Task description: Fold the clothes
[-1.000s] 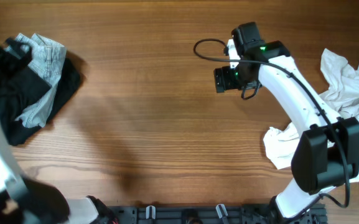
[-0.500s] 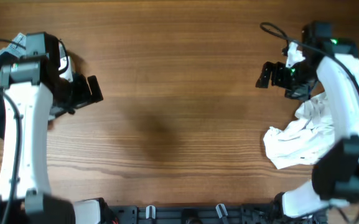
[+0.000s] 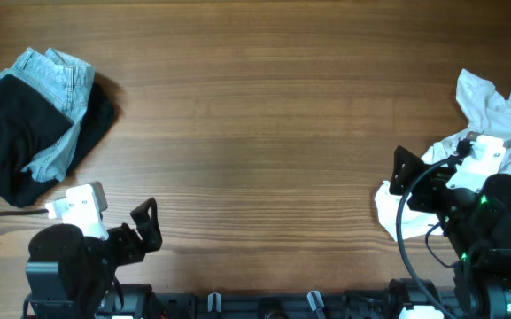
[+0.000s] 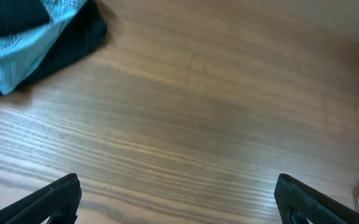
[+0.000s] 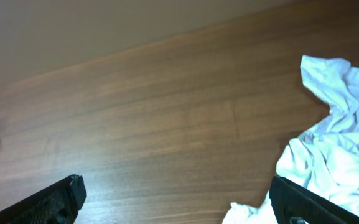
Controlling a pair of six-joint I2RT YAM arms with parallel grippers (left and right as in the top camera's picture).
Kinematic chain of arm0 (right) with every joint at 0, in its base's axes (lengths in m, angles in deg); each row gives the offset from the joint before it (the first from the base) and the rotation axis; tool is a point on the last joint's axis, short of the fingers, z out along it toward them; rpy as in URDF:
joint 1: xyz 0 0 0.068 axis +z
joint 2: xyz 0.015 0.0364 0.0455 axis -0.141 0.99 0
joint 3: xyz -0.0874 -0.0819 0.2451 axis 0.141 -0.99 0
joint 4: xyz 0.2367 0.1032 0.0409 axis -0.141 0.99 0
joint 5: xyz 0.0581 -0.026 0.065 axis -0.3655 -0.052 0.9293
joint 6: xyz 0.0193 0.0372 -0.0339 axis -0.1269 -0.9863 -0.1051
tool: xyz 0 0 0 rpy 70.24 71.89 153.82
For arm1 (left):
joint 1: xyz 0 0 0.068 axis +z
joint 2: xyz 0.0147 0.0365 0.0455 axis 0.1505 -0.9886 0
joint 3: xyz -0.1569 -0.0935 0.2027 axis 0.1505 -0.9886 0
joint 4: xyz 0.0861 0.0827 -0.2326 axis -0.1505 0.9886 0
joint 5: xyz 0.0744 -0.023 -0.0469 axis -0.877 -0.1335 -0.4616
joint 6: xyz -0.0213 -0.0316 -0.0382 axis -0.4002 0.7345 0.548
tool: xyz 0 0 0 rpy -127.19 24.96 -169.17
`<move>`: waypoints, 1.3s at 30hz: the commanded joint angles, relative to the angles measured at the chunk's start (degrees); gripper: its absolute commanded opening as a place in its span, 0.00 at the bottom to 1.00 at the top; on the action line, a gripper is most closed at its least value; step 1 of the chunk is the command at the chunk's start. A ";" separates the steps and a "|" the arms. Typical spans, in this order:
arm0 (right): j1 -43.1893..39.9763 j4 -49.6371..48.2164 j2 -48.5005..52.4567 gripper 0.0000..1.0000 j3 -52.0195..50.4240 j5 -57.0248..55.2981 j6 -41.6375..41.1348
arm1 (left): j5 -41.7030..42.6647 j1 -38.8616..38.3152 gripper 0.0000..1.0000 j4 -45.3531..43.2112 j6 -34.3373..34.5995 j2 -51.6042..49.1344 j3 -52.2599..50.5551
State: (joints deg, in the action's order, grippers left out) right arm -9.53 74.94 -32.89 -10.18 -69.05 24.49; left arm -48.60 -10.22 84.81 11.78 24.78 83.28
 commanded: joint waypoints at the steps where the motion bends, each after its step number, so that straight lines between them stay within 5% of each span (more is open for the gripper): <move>1: 0.09 0.52 0.50 0.99 -0.63 -1.22 -0.63 | -0.33 -0.46 1.00 1.49 0.70 0.17 -0.50; 8: 0.09 0.96 -2.43 1.00 -3.15 -1.46 0.66 | -0.33 -0.46 1.00 1.51 0.70 0.13 -0.50; 15: 0.09 -43.21 -27.61 1.00 -39.19 5.51 8.81 | -0.33 -0.46 1.00 1.51 0.70 0.13 -0.50; 19: 0.11 -55.87 -35.10 1.00 -51.82 3.48 8.66 | -0.33 -0.46 1.00 1.51 0.70 0.13 -0.50; 22: 0.13 -49.20 -35.10 1.00 -53.27 1.31 7.41 | -0.33 -0.46 1.00 1.51 0.70 0.13 -0.50; 39: 0.13 -49.18 -34.36 1.00 -53.27 1.36 7.34 | -0.33 -0.46 1.00 1.51 0.70 0.13 -0.50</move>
State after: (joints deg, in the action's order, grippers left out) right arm -9.53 26.05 -67.09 -63.42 -66.45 32.20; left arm -48.60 -10.22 86.45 12.18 24.78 82.97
